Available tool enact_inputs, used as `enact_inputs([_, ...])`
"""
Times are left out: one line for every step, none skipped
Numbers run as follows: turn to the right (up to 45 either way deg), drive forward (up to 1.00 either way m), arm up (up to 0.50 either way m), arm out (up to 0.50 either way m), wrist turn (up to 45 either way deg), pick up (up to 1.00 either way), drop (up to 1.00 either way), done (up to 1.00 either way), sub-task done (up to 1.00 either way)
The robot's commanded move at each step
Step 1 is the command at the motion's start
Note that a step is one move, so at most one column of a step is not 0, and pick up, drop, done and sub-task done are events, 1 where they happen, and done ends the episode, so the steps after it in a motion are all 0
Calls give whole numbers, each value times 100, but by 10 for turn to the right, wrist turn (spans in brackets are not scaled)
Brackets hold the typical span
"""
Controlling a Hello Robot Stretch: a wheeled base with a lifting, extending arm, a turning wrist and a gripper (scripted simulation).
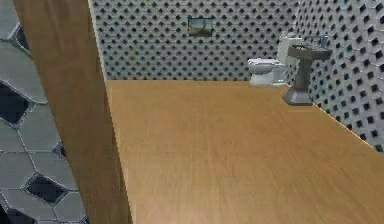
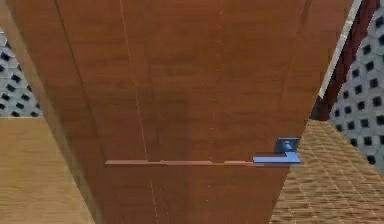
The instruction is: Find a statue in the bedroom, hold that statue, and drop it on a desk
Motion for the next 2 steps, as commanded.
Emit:
enact_inputs([450, 0, 0, 0, 0, 0, 0, 0, 0])
enact_inputs([180, 0, 0, 0, 0, 0, 0, 0, 0])
